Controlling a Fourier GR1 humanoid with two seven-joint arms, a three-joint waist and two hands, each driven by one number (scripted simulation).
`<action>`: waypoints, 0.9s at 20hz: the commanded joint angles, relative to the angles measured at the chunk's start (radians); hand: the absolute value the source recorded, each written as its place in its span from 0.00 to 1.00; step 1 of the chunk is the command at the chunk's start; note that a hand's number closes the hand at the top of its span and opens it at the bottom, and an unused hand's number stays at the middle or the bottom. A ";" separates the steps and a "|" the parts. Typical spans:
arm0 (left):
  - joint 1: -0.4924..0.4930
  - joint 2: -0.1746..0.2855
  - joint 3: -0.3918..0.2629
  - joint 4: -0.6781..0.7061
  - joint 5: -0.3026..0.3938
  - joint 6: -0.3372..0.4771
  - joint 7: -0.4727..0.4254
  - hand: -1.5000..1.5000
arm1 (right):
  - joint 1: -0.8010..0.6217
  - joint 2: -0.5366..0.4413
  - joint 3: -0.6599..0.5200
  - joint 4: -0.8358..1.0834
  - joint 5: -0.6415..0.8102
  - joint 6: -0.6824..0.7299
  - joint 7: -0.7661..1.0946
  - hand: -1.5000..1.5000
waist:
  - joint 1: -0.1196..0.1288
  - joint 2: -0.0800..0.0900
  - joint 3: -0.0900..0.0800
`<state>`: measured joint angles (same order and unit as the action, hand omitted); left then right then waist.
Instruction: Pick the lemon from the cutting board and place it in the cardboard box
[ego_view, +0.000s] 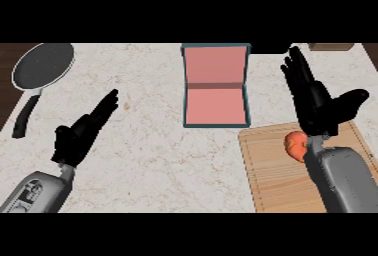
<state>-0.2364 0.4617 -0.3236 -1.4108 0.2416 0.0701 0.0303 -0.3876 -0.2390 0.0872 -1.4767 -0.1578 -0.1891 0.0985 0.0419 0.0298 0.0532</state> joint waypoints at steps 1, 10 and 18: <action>0.035 0.027 0.021 0.015 -0.040 0.045 0.014 0.50 | 0.055 0.000 -0.005 -0.010 -0.080 0.118 -0.080 0.00 | -0.033 -0.029 -0.051; 0.208 0.015 0.076 -0.041 -0.103 0.231 -0.011 0.50 | 0.254 -0.180 -0.157 0.073 -0.028 0.246 -0.410 0.00 | -0.034 -0.031 -0.050; 0.221 0.004 0.096 -0.092 -0.130 0.249 0.009 0.50 | 0.308 -0.368 -0.193 0.226 0.067 0.505 -0.729 0.00 | -0.037 -0.030 -0.052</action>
<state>-0.0369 0.4703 -0.2302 -1.4713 0.1230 0.3033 0.0234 -0.1353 -0.5303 -0.1256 -1.2740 -0.1966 0.2665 -0.5158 0.0069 0.0010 0.0021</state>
